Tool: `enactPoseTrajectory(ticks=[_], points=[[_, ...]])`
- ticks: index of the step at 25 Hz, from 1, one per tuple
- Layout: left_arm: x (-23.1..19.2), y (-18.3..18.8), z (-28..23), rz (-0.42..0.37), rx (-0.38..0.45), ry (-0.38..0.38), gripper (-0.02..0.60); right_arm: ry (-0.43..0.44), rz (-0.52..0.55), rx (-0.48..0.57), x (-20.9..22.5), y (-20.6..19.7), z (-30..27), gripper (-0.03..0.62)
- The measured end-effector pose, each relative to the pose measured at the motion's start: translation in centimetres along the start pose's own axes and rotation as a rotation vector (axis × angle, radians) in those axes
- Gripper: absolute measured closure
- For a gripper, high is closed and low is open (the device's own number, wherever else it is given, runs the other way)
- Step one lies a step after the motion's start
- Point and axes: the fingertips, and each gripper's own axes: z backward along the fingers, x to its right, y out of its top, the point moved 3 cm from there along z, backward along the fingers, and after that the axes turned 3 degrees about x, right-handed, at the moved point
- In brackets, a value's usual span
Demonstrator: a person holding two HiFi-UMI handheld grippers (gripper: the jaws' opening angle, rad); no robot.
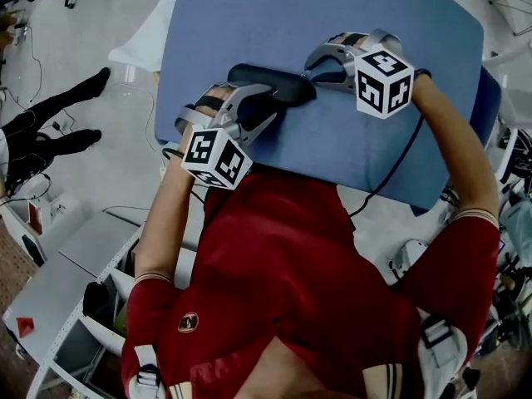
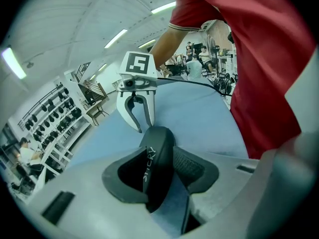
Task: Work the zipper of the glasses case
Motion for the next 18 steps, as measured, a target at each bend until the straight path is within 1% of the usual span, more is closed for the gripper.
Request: enactPoseTrajectory(ticks=[3,6,8,11,14,18], points=[[0.1,0.1,-0.1,-0.002,-0.005,-0.007,0.434,0.074,0.054,-0.002,0.0,-0.3,-0.6,0.502],[0.2,0.1,0.1,0.001,-0.01,-0.009,0.434,0.137,0.145,-0.036,-0.1,-0.5,-1.2,0.503],[0.3,0.2,0.2,0.006,-0.015,-0.007,0.433,0.158,0.191,-0.049,0.2,-0.5,-1.4,0.503],[0.4,0.2,0.3,0.011,-0.015,-0.005,0.434,0.17,0.224,-0.044,0.7,-0.4,-1.6,0.505],[0.3,0.2,0.1,0.016,-0.016,-0.006,0.434,0.202,0.261,-0.041,0.8,-0.4,-1.7,0.511],[0.1,0.2,0.2,0.022,-0.026,-0.007,0.433,0.235,0.329,-0.041,0.8,0.1,-2.0,0.535]])
